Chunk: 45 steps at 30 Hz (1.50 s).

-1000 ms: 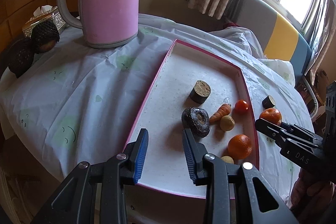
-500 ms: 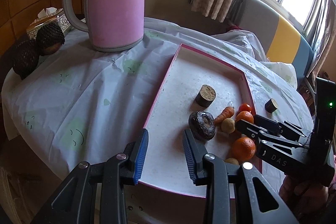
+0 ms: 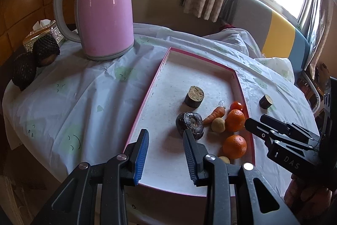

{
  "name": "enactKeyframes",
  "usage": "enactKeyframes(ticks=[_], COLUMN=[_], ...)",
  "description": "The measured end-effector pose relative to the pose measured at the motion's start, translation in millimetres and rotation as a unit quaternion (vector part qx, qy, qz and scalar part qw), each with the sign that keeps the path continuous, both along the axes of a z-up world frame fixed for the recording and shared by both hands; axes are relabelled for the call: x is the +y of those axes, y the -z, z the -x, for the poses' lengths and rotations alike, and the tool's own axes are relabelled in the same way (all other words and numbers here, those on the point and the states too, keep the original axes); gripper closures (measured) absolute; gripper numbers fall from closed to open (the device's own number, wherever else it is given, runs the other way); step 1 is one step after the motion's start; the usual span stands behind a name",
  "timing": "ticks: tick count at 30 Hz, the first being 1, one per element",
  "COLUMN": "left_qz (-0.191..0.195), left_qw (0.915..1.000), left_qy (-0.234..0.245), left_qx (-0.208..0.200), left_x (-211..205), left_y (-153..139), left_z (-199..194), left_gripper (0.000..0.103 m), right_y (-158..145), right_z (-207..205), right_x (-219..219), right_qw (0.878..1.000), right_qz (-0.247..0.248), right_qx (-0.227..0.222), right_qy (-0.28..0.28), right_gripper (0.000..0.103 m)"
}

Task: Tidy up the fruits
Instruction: 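Lower the mandarin into the pink tray and open the right tool, then move the right tool to the dark round fruit and grasp it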

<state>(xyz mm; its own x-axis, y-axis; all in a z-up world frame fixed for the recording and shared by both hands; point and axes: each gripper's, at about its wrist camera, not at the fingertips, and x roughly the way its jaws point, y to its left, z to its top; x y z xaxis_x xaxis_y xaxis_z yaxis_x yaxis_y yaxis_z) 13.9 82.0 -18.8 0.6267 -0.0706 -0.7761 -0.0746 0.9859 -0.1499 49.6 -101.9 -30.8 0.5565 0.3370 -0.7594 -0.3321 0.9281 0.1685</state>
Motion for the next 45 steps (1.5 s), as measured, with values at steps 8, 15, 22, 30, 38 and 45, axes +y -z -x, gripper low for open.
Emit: enactKeyframes(ticks=[8, 15, 22, 30, 38, 45], left_qz=[-0.01, -0.019, -0.026, -0.017, -0.014, -0.013], left_qw=[0.9997, 0.9992, 0.9983, 0.9973, 0.9972, 0.9973], left_qy=[0.02, 0.036, 0.051, 0.07, 0.069, 0.065], left_qx=[0.0, -0.002, 0.003, 0.016, 0.026, 0.031], left_x=[-15, -26, -37, -45, -48, -46], left_y=[-2, -3, -1, 6, 12, 14], left_z=[0, 1, 0, -2, -3, -4], left_gripper=[0.069, 0.069, 0.069, 0.069, 0.069, 0.069], right_y=[-4, 4, 9, 19, 29, 37], right_z=[6, 11, 18, 25, 21, -12], right_x=[-37, -72, -100, -127, -125, -109], right_qw=[0.998, 0.994, 0.989, 0.984, 0.986, 0.988], right_qz=[-0.015, -0.021, -0.02, -0.014, -0.004, 0.026], right_qx=[-0.005, 0.005, 0.004, 0.014, 0.021, 0.018], right_qy=[0.057, 0.104, 0.144, 0.177, 0.168, 0.15], right_gripper=[0.046, 0.041, 0.037, 0.037, 0.029, 0.027])
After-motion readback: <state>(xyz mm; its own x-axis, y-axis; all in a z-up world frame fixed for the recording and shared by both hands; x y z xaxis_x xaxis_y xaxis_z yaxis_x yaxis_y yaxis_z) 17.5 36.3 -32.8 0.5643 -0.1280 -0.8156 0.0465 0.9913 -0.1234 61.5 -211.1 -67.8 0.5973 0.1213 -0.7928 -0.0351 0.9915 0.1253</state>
